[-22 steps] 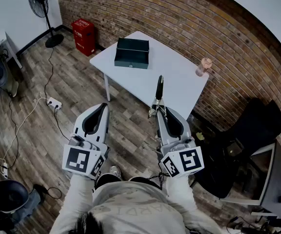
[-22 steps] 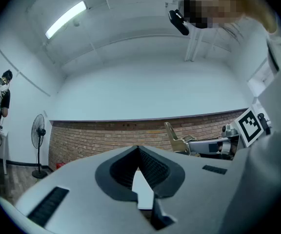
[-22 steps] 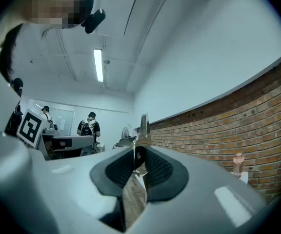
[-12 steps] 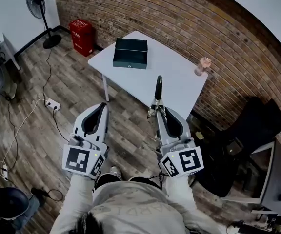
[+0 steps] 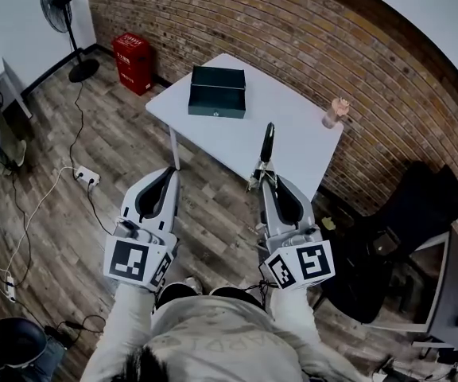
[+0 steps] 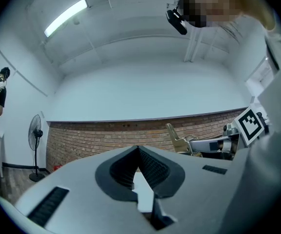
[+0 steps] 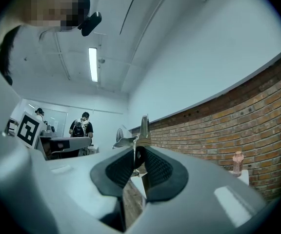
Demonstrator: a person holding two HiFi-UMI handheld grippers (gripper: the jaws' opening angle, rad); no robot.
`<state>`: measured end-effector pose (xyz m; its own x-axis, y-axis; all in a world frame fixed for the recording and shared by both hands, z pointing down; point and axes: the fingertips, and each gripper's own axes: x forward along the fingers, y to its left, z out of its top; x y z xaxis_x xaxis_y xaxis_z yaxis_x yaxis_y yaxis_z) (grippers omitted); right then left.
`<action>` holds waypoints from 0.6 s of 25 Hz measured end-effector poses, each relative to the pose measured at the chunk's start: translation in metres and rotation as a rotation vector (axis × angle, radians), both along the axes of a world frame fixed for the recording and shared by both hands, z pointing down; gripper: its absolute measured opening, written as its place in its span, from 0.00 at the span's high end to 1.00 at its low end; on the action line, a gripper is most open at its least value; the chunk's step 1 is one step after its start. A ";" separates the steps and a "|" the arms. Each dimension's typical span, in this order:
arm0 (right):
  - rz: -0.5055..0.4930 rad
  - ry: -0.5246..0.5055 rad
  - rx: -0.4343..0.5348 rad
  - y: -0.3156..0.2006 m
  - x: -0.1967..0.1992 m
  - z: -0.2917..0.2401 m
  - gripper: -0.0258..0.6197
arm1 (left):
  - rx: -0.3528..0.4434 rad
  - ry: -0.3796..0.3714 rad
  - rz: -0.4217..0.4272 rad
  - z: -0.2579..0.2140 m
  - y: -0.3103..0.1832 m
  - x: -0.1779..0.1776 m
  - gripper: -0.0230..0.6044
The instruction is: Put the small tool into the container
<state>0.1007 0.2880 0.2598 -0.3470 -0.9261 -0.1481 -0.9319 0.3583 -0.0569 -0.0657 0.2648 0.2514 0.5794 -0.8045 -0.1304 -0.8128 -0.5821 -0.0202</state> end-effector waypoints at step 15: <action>0.028 -0.003 -0.004 -0.038 -0.017 0.006 0.86 | -0.014 0.003 0.025 0.013 -0.041 -0.021 0.96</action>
